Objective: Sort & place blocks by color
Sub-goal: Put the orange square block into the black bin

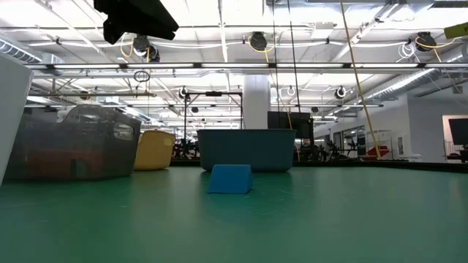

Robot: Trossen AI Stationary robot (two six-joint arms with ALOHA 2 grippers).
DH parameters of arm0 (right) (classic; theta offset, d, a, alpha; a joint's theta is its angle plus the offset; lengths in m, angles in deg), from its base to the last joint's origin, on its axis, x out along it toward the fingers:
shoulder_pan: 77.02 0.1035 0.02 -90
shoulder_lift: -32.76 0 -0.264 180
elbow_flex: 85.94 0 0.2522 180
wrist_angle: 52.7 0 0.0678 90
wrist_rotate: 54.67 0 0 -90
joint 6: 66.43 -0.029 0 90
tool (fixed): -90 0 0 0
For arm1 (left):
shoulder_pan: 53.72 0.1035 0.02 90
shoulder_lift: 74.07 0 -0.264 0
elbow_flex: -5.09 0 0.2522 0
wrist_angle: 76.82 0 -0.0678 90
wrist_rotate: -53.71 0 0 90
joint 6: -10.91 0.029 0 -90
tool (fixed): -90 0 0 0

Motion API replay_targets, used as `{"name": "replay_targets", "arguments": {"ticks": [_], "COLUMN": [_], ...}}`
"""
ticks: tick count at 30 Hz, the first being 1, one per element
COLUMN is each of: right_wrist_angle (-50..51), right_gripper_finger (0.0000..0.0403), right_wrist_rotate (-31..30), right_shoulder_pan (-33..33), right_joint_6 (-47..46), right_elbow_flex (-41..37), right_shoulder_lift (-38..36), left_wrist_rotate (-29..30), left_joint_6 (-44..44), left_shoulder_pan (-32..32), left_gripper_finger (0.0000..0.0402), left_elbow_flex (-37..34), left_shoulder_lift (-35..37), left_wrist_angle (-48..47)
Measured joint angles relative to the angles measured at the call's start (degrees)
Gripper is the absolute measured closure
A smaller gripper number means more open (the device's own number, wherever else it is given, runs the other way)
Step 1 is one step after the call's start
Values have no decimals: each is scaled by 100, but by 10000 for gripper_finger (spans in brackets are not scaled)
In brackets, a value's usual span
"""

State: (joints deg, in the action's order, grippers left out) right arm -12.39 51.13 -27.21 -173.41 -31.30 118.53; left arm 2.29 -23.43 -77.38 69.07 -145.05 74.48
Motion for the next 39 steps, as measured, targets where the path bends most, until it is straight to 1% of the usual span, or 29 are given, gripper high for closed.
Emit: {"name": "replay_targets", "arguments": {"ticks": [8, 11, 13, 18, 23, 26, 29, 33, 36, 39], "right_wrist_angle": [-96, -226, -223, 39, -193, -750, -1680, -3146, -4137, -4989], "right_gripper_finger": [276, 276, 277, 277, 277, 277, 277, 277, 277, 277], "right_wrist_rotate": [-36, -424, -897, -2408, -4048, -4752, -5159, -5185, -4954, -4593], "right_shoulder_pan": [-104, -160, -226, -378, -669, -930, -1235, -1639, -1869, -2089], "right_joint_6": [329, 523, 608, 1076, 2077, 2903, 3931, 5358, 6275, 6869], "right_elbow_flex": [-7, -24, -24, -41, -37, -37, -33, -31, -28, -26], "right_shoulder_lift": [-83, -234, -355, -663, -807, -802, -791, -791, -791, -791], "left_wrist_rotate": [5, 5, 5, 5, 4, -1, -46, -53, -54, -48], "left_joint_6": [-44, -44, -42, -142, -632, -631, 60, 1817, 3035, 3944], "left_shoulder_pan": [0, 0, 0, 0, 0, -10, -75, -257, -381, -455], "left_gripper_finger": [309, 309, 309, 309, 309, 309, 309, 309, 309, 309], "left_elbow_flex": [0, 0, 0, 0, 4, 4, 4, 4, 4, 4], "left_shoulder_lift": [0, 0, 0, -2, -253, -576, -990, -1474, -1756, -1941], "left_wrist_angle": [1, 2, 0, 4, 69, 375, 1028, 2188, 2958, 3617]}}
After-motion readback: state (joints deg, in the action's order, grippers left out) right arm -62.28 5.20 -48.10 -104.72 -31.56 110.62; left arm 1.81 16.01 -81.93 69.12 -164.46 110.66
